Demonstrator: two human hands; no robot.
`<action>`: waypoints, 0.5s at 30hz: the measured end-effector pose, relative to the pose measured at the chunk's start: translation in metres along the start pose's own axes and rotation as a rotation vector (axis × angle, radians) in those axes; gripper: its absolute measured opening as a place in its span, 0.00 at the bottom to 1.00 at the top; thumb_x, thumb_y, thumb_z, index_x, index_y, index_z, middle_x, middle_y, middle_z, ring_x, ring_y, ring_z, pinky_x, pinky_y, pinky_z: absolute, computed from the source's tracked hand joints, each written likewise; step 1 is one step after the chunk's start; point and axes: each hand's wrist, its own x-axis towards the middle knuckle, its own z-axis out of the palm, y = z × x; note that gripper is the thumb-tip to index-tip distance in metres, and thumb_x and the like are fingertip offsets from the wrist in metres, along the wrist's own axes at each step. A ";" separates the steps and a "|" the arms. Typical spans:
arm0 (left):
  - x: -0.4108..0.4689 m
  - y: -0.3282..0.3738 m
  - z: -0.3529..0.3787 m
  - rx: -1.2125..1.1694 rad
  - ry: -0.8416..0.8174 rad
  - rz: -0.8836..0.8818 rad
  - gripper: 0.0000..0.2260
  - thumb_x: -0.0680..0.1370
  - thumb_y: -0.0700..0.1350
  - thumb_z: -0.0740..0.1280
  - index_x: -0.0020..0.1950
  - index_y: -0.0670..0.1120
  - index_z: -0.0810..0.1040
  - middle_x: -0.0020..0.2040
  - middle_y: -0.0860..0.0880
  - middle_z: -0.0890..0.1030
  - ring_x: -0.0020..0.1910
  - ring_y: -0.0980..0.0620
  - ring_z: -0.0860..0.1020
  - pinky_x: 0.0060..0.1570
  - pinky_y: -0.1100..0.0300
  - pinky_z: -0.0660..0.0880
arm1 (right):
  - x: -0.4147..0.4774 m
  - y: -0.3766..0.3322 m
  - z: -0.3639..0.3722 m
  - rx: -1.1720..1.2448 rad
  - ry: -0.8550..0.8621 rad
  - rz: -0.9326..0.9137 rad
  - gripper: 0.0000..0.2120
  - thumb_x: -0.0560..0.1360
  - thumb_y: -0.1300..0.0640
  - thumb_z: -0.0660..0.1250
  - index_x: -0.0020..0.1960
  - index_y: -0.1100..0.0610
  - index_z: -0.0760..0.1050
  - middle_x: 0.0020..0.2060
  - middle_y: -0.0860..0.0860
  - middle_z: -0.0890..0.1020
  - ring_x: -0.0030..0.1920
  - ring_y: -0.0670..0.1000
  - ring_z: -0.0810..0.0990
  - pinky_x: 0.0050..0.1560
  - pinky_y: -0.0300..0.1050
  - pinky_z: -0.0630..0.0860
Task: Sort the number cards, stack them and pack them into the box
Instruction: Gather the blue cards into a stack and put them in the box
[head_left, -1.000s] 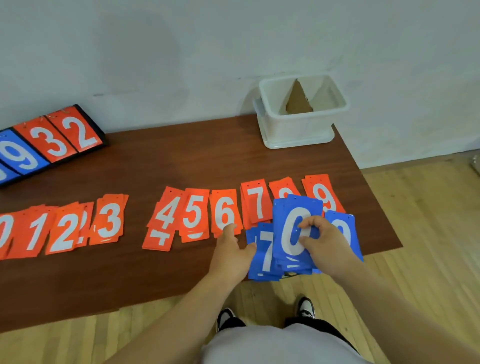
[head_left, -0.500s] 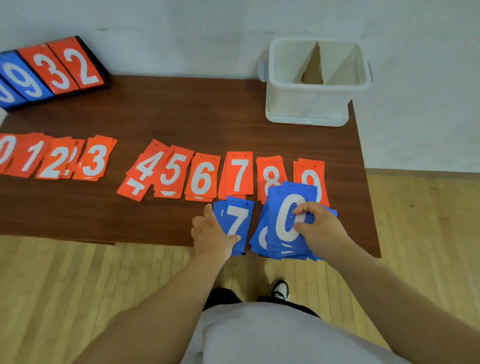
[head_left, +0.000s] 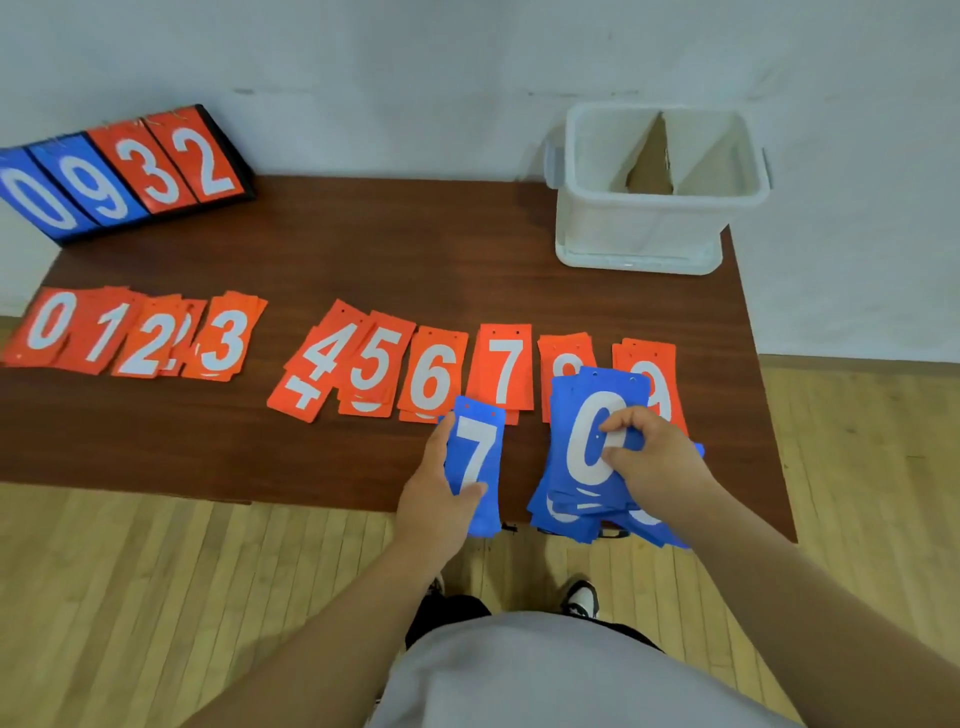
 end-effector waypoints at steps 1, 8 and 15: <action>0.000 0.003 -0.010 -0.046 -0.005 0.013 0.39 0.78 0.44 0.73 0.79 0.67 0.55 0.71 0.59 0.73 0.64 0.55 0.77 0.55 0.51 0.82 | 0.000 -0.004 0.003 0.036 0.010 0.004 0.11 0.79 0.63 0.66 0.51 0.47 0.77 0.48 0.47 0.79 0.41 0.57 0.79 0.38 0.51 0.77; 0.002 0.043 -0.063 -0.282 -0.064 0.077 0.24 0.82 0.42 0.67 0.71 0.67 0.69 0.64 0.66 0.73 0.46 0.57 0.81 0.45 0.51 0.84 | -0.007 -0.044 0.033 0.865 -0.216 0.127 0.12 0.79 0.69 0.64 0.54 0.55 0.78 0.50 0.54 0.85 0.45 0.55 0.86 0.38 0.48 0.81; 0.005 0.075 -0.074 -0.242 -0.237 0.209 0.09 0.86 0.48 0.57 0.60 0.60 0.74 0.38 0.56 0.72 0.31 0.57 0.67 0.33 0.62 0.67 | -0.011 -0.046 0.059 0.643 -0.162 0.096 0.07 0.79 0.66 0.68 0.52 0.55 0.79 0.56 0.55 0.83 0.52 0.58 0.85 0.51 0.57 0.77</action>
